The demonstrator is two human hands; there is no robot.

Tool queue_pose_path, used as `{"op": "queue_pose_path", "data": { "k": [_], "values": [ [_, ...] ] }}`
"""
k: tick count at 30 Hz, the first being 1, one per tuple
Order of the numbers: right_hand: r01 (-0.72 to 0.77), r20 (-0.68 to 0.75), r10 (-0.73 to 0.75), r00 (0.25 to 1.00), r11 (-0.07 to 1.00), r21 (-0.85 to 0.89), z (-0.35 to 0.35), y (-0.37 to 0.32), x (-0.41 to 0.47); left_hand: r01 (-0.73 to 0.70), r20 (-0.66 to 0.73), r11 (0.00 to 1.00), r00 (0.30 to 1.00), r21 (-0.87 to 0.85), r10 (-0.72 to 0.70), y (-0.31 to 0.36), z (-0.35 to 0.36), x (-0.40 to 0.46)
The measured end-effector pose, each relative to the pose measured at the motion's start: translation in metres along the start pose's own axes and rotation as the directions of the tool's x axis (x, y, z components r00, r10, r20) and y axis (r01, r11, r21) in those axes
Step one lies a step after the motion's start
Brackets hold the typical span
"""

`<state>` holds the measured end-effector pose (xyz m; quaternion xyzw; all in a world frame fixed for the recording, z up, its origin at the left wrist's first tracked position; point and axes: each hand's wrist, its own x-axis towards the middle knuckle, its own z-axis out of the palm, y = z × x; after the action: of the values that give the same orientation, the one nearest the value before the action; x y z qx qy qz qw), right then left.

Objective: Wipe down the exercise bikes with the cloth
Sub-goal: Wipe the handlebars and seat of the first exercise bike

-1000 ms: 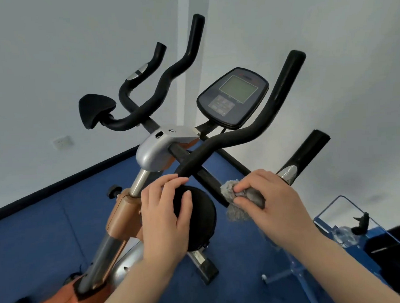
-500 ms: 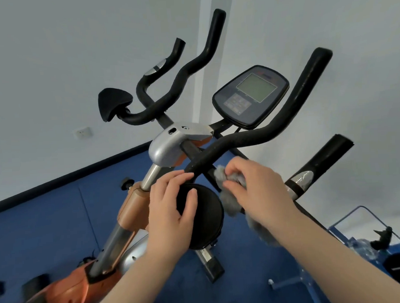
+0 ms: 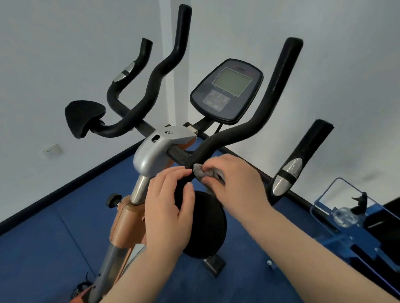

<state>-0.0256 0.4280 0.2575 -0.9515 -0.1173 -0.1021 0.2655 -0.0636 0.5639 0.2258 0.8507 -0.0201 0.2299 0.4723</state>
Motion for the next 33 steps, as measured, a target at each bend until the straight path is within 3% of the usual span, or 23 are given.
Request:
{"op": "queue_pose_path", "data": {
  "k": [4,11,18,21,24,26,30,33],
  "values": [
    [0.0,0.043,0.001,0.999,1.0,-0.028,-0.017,0.017,-0.031,-0.052,-0.004,0.999,0.999,-0.014,0.052,-0.005,0.0,0.001],
    [-0.067,-0.088,0.055,0.995,0.989,-0.129,0.01,0.002,-0.004,-0.095,0.001,0.994,0.995,-0.05,0.095,-0.007,0.0,0.001],
    [0.038,-0.208,-0.134,0.969,0.91,-0.413,-0.021,0.037,-0.06,-0.176,0.081,0.984,0.981,-0.024,0.178,0.01,-0.004,0.01],
    [0.081,-0.287,-0.246,0.926,0.871,-0.484,-0.037,0.061,-0.059,-0.218,0.084,0.968,0.97,-0.123,0.23,0.033,0.002,0.016],
    [-0.047,-0.461,-0.13,0.878,0.935,-0.353,-0.044,0.07,-0.047,-0.226,0.123,0.954,0.96,-0.194,0.253,0.052,0.02,0.023],
    [-0.058,-0.497,-0.079,0.864,0.965,-0.254,-0.035,0.064,-0.054,-0.196,0.201,0.963,0.951,-0.186,0.233,0.056,0.034,0.028],
    [0.11,-0.419,-0.216,0.882,0.959,-0.262,-0.037,0.075,-0.067,-0.246,0.349,0.967,0.913,0.062,0.21,0.051,0.053,0.03],
    [-0.049,-0.556,-0.005,0.831,0.995,-0.082,-0.066,0.097,-0.041,-0.296,0.348,0.941,0.91,0.166,0.224,0.052,0.053,0.026]
  ]
}}
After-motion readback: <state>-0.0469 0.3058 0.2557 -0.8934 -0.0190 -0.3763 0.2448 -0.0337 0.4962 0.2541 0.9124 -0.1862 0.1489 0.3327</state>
